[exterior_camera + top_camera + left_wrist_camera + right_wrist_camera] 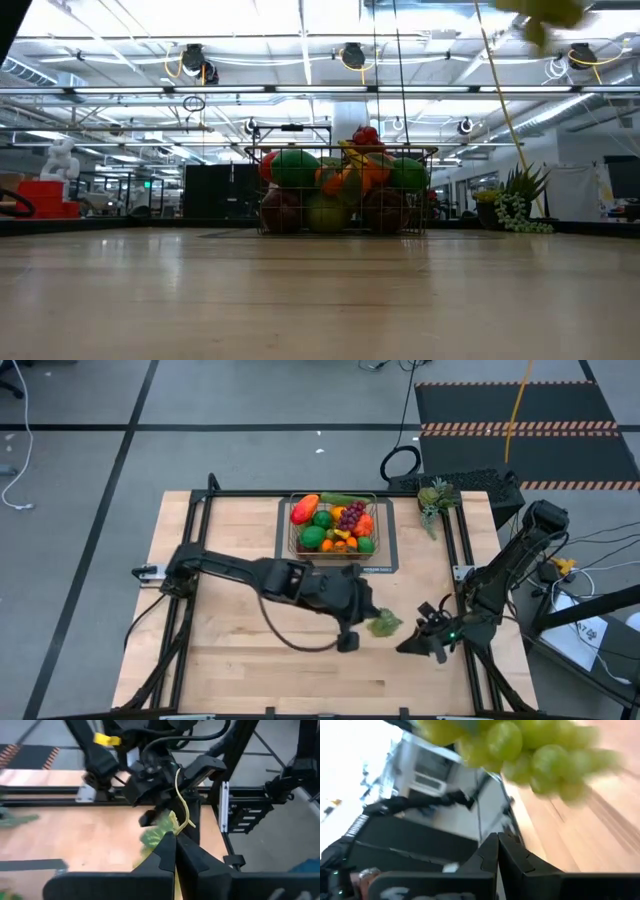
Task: Build produce basket
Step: Put the green grapes into the brown wire basket
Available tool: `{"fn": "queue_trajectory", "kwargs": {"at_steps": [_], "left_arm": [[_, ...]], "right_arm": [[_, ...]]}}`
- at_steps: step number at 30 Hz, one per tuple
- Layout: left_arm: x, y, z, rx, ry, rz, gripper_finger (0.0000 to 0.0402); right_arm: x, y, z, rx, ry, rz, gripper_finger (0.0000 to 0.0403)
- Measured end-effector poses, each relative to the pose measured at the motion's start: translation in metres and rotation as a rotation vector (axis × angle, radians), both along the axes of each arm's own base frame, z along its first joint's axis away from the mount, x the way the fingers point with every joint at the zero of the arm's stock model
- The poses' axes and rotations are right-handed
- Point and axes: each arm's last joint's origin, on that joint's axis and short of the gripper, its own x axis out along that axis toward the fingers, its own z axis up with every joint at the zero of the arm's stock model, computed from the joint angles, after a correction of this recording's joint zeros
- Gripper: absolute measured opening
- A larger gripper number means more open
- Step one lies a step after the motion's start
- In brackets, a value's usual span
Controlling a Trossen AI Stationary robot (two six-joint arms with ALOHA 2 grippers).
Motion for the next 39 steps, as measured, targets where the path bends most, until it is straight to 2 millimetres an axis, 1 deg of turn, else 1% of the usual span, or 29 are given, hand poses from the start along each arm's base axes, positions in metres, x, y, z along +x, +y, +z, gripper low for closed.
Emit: {"fn": "queue_trajectory", "kwargs": {"at_steps": [7,12,16,18,22,26,29,34,39], "left_arm": [[-0.041,0.016,0.055,0.03,-0.129,0.093,0.0],[-0.071,0.027,0.085,0.065,-0.192,0.152,0.0001],[-0.094,0.035,0.106,0.092,-0.244,0.204,0.0001],[-0.103,0.039,0.112,0.102,-0.262,0.233,0.0001],[-0.117,0.044,0.125,0.102,-0.304,0.306,0.0001],[-0.129,0.049,0.134,0.083,-0.336,0.385,0.0002],[-0.135,0.052,0.138,0.054,-0.351,0.436,0.0001],[-0.138,0.053,0.14,0.012,-0.369,0.47,0.0003],[-0.141,0.056,0.147,0.003,-0.414,0.485,0.0004]], "right_arm": [[0.008,-0.005,0.024,-0.027,-0.238,-0.113,0.0004],[0.009,-0.008,0.04,-0.049,-0.372,-0.183,0.0004],[0.007,-0.011,0.049,-0.056,-0.446,-0.199,0.0003],[0.006,-0.012,0.056,-0.071,-0.468,-0.201,0.0001],[0.001,-0.016,0.076,-0.108,-0.524,-0.182,0.0001],[-0.005,-0.021,0.1,-0.221,-0.585,-0.124,0.0001],[-0.01,-0.026,0.115,-0.35,-0.602,-0.077,0.0],[-0.019,-0.036,0.125,-0.582,-0.619,-0.019,0.0],[-0.026,-0.045,0.13,-0.703,-0.659,-0.029,0.0]]}}
